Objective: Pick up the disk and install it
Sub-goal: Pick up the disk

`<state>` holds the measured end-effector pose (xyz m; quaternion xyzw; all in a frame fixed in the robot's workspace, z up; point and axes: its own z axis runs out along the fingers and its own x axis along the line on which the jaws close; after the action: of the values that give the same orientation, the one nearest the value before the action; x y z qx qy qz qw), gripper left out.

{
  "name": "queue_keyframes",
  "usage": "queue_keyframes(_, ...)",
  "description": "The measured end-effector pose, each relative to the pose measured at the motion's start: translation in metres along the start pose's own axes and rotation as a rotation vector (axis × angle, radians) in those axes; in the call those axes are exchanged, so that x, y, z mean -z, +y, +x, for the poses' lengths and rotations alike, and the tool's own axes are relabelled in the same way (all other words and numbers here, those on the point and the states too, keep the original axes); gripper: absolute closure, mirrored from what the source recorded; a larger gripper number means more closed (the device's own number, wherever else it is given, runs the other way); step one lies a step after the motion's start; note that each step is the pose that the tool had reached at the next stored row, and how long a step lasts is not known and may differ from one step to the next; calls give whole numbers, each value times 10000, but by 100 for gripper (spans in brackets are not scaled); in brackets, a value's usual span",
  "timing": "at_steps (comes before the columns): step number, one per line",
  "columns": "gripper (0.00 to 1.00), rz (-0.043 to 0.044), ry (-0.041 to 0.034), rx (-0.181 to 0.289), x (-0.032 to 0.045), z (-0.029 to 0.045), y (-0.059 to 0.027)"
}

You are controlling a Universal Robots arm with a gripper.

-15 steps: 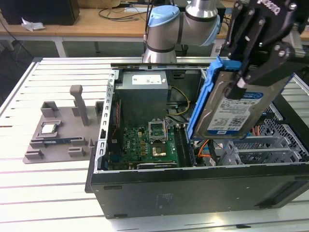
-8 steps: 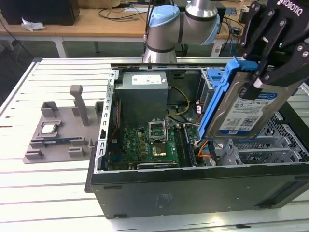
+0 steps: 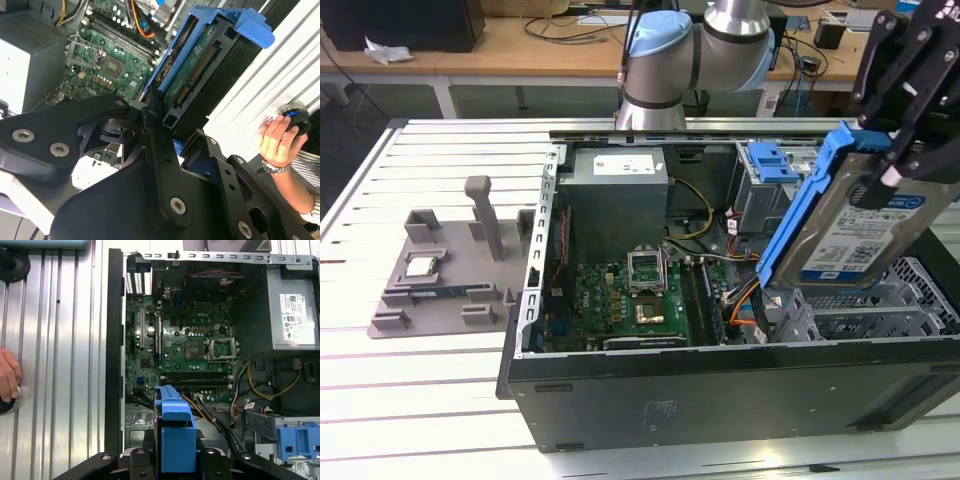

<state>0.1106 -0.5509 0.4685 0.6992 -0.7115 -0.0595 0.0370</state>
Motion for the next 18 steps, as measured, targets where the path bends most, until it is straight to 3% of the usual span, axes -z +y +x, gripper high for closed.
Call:
queue_keyframes(3,63,-67,0,-1,-16,-3,-225)
queue_keyframes(7,63,-100,2,-2,-22,-5,-387)
queue_keyframes(9,63,-107,2,-3,-21,-6,-442)
queue_keyframes(13,63,-108,1,-5,-21,-7,-453)
queue_keyframes(14,63,-85,2,-5,-20,-6,-453)
queue_keyframes(17,63,330,-5,10,-24,-6,-453)
queue_keyframes(18,63,337,-6,11,-24,-6,-454)
